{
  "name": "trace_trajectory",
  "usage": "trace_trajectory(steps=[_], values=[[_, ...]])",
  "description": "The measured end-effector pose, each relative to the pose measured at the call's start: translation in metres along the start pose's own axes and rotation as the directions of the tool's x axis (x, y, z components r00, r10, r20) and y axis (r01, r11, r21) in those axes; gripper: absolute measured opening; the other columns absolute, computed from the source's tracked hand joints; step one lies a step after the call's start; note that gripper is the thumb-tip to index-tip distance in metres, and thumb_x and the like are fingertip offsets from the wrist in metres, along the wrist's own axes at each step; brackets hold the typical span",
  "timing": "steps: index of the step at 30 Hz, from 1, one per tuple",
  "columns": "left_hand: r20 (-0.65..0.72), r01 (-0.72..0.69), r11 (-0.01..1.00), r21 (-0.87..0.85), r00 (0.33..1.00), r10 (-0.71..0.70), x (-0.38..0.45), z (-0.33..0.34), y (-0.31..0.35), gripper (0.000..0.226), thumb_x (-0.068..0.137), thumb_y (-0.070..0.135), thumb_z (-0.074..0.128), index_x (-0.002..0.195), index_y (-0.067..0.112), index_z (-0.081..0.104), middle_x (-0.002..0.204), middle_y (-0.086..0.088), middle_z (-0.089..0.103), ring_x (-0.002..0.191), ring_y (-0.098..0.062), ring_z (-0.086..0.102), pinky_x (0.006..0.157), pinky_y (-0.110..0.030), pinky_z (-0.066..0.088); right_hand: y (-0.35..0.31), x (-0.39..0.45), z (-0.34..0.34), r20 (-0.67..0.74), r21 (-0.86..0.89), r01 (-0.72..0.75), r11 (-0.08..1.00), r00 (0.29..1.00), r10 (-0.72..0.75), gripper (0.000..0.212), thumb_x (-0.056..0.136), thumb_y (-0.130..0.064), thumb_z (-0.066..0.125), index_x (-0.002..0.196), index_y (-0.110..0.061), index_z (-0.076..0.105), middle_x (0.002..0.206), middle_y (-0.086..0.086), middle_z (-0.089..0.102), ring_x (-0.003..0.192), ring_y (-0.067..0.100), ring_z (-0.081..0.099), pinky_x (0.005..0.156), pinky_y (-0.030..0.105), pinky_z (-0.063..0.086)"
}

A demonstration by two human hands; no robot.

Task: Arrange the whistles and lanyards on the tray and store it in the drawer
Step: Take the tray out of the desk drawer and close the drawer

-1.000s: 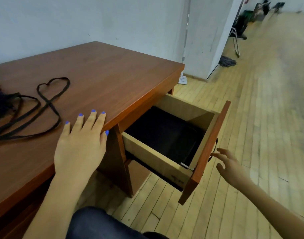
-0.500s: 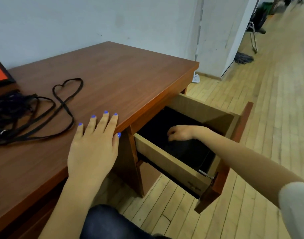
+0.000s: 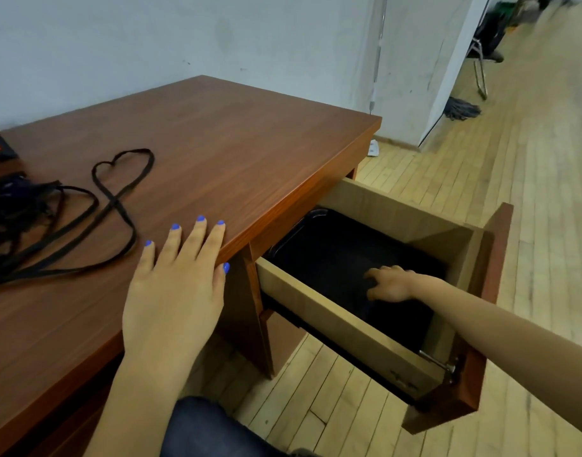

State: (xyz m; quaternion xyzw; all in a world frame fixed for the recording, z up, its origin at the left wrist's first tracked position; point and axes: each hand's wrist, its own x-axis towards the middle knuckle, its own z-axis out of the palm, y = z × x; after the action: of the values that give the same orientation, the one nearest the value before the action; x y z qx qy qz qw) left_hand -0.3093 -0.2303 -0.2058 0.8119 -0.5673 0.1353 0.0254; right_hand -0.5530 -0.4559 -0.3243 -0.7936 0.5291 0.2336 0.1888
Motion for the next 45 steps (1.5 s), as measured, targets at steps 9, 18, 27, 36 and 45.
trace_trajectory(steps=[9, 18, 27, 36, 45], values=[[-0.007, 0.016, 0.999, -0.028, 1.0, -0.016, 0.001, 0.002, 0.001, 0.061, 0.087, 0.04, 0.047, 0.142, 0.02, 0.029, 0.145, -0.008, 0.04, 0.132, -0.031, 0.039, 0.104, -0.051, 0.034, 0.035, -0.005, -0.046, -0.167, 0.375, 0.062, 0.925, 0.986, 0.002, 0.05, 0.091, -0.023, 0.055, 0.136, -0.009, 0.042, 0.14, 0.012, 0.046, 0.129, 0.026, 0.043, 0.106, 0.033, 0.032], [0.04, 0.044, 0.999, -0.016, 0.998, -0.044, 0.001, -0.003, 0.004, 0.067, 0.086, 0.051, 0.044, 0.144, 0.024, 0.025, 0.149, -0.004, 0.034, 0.136, -0.027, 0.032, 0.108, -0.048, 0.028, 0.097, 0.048, -0.032, 0.056, 0.309, -0.311, 0.899, 0.949, 0.309, 0.073, 0.088, -0.025, 0.059, 0.144, -0.002, 0.019, 0.148, 0.02, 0.029, 0.134, 0.035, 0.033, 0.108, 0.041, 0.033], [-0.443, -0.268, 0.877, -0.399, 0.894, 0.071, -0.01, 0.002, 0.011, 0.028, 0.086, 0.019, 0.047, 0.099, 0.009, 0.07, 0.095, -0.002, 0.07, 0.096, -0.008, 0.055, 0.098, -0.021, 0.034, 0.105, 0.046, -0.03, 0.063, 0.156, -0.286, 0.945, 0.958, 0.28, 0.04, 0.096, -0.024, 0.048, 0.127, 0.0, 0.05, 0.133, 0.015, 0.05, 0.122, 0.03, 0.048, 0.099, 0.035, 0.037], [-0.366, -0.394, 0.765, -0.509, 0.904, 0.222, -0.019, 0.024, 0.051, 0.03, 0.084, 0.02, 0.046, 0.101, 0.009, 0.069, 0.085, 0.002, 0.071, 0.08, -0.005, 0.062, 0.078, -0.021, 0.046, 0.107, 0.014, -0.058, -0.453, 0.308, -0.133, 0.942, 0.85, 0.269, 0.045, 0.095, -0.047, 0.036, 0.106, -0.007, 0.052, 0.102, 0.014, 0.063, 0.09, 0.03, 0.059, 0.074, 0.038, 0.046], [0.266, 0.244, 0.266, -0.932, 0.963, 0.049, -0.026, 0.031, 0.09, 0.025, 0.091, 0.018, 0.054, 0.11, 0.035, 0.056, 0.105, 0.016, 0.061, 0.1, 0.002, 0.057, 0.076, -0.009, 0.048, 0.089, -0.033, -0.139, -0.475, 0.056, -0.104, 0.993, 0.872, 0.118, 0.041, 0.097, -0.037, 0.04, 0.088, -0.002, 0.059, 0.08, 0.009, 0.059, 0.074, 0.024, 0.055, 0.062, 0.033, 0.041]])
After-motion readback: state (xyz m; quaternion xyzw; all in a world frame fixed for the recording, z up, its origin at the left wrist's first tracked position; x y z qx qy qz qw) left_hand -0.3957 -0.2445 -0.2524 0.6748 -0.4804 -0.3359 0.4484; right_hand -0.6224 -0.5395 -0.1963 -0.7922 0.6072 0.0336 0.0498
